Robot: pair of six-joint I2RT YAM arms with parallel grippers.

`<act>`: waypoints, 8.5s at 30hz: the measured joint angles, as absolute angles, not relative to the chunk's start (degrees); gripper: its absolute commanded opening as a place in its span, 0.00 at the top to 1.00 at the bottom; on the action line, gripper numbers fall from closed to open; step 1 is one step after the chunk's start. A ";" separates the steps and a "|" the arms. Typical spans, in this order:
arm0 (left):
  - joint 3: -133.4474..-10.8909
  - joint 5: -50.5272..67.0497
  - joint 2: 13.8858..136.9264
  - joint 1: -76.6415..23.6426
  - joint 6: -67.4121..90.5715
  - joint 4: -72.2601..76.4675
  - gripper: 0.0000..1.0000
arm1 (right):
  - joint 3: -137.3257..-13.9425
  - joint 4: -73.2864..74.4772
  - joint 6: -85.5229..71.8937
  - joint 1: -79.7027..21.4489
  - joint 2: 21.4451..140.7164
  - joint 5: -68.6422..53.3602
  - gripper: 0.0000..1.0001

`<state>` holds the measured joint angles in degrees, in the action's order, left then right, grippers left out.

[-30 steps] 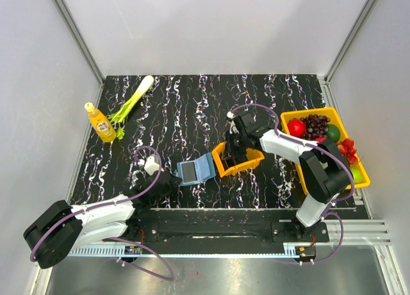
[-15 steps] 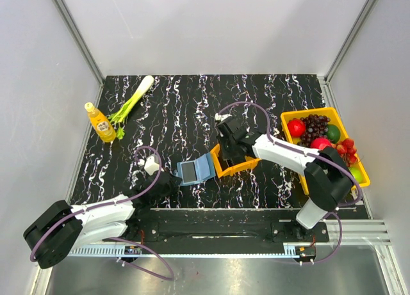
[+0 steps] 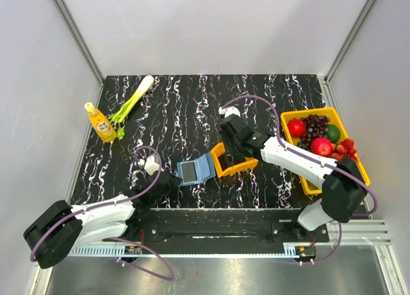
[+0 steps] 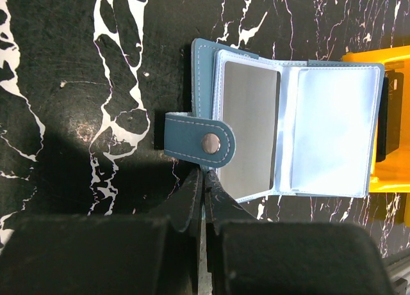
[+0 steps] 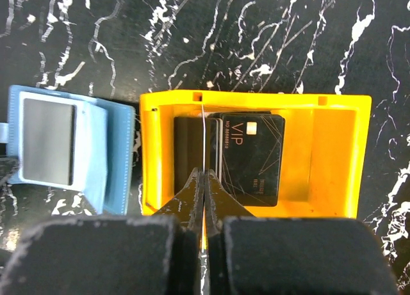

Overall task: Put the credit cards into the card holder
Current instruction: Pick up the credit card from the storage box, then insert the credit card into the card holder.

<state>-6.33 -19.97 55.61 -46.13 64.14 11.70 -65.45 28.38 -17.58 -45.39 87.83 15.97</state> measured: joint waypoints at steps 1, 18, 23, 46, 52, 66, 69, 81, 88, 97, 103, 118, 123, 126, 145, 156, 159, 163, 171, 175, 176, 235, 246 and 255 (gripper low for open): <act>-6.37 -19.97 55.61 -46.13 64.14 11.68 1.00 | -65.69 28.32 -17.65 -45.76 87.29 16.01 1.00; -5.32 -19.66 48.42 -46.13 62.39 12.36 1.00 | -66.02 18.13 -28.16 -49.65 91.15 -0.19 1.00; -5.02 -19.35 44.51 -46.13 60.84 12.49 1.00 | -67.70 17.04 -29.71 -50.89 94.61 -2.72 1.00; -4.99 -17.76 45.06 -46.13 59.72 14.33 1.00 | -71.88 13.15 -32.95 -53.06 100.68 -6.66 1.00; -4.97 -17.72 44.62 -46.13 59.72 14.28 1.00 | -71.88 13.13 -33.08 -53.25 101.16 -4.97 1.00; -4.12 -17.56 43.77 -46.13 59.75 14.68 1.00 | -71.77 10.81 -34.28 -56.21 101.21 3.46 1.00; -4.10 -17.56 43.48 -46.13 59.75 14.66 1.00 | -71.64 10.44 -34.41 -56.40 101.21 5.06 1.00; -4.10 -17.56 43.44 -46.13 59.77 14.63 1.00 | -71.16 10.15 -34.11 -57.93 101.21 9.54 1.00; -4.10 -17.58 43.42 -46.13 59.79 14.57 1.00 | -71.13 11.00 -33.19 -58.08 101.19 12.14 1.00; -4.10 -17.89 43.11 -46.13 60.42 13.19 1.00 | -71.11 13.04 -32.12 -58.08 100.12 14.70 1.00; -4.10 -18.02 43.24 -46.13 60.62 12.95 1.00 | -71.11 13.17 -31.38 -58.08 99.53 15.00 1.00; -4.12 -20.23 45.56 -46.13 63.26 8.93 1.00 | -68.07 14.57 -30.22 -53.52 96.16 11.79 1.00; -4.12 -20.25 47.64 -46.13 63.94 8.54 1.00 | -65.91 14.85 -30.20 -48.84 95.46 6.22 1.00; -4.12 -20.29 47.75 -46.13 64.12 8.49 1.00 | -64.03 14.85 -30.24 -47.66 95.46 2.85 1.00; -4.91 -20.64 50.00 -46.13 65.01 7.01 1.00 | -61.43 13.21 -30.94 -43.70 93.51 -3.33 1.00; -4.91 -20.62 50.00 -46.13 65.01 7.01 1.00 | -60.01 11.25 -32.40 -43.70 93.54 -5.06 1.00; -4.91 -20.64 50.00 -46.13 65.01 7.01 1.00 | -59.46 11.16 -32.45 -43.70 93.56 -5.04 1.00; -4.91 -20.64 50.00 -46.13 65.01 7.01 1.00 | -58.83 10.66 -32.47 -43.70 93.60 -4.58 1.00; -4.91 -20.62 50.00 -46.13 65.01 7.01 1.00 | -58.06 10.07 -32.49 -43.70 93.60 -2.63 1.00; -4.93 -20.62 50.00 -46.13 65.01 7.07 1.00 | -57.04 8.29 -33.15 -43.70 94.08 -3.09 1.00; -4.91 -20.62 50.00 -46.13 65.01 7.09 1.00 | -56.82 7.99 -33.32 -43.70 94.39 -3.25 1.00; -4.93 -20.62 51.13 -46.13 65.01 8.43 1.00 | -52.07 -10.87 -43.83 -43.48 103.70 -15.99 1.00; -4.93 -20.58 51.11 -46.13 65.08 8.34 1.00 | -50.48 -11.09 -43.68 -43.38 102.06 -15.51 1.00; -4.93 -20.58 51.11 -46.13 65.25 8.34 1.00 | -50.43 -9.58 -42.19 -43.05 100.88 -15.51 1.00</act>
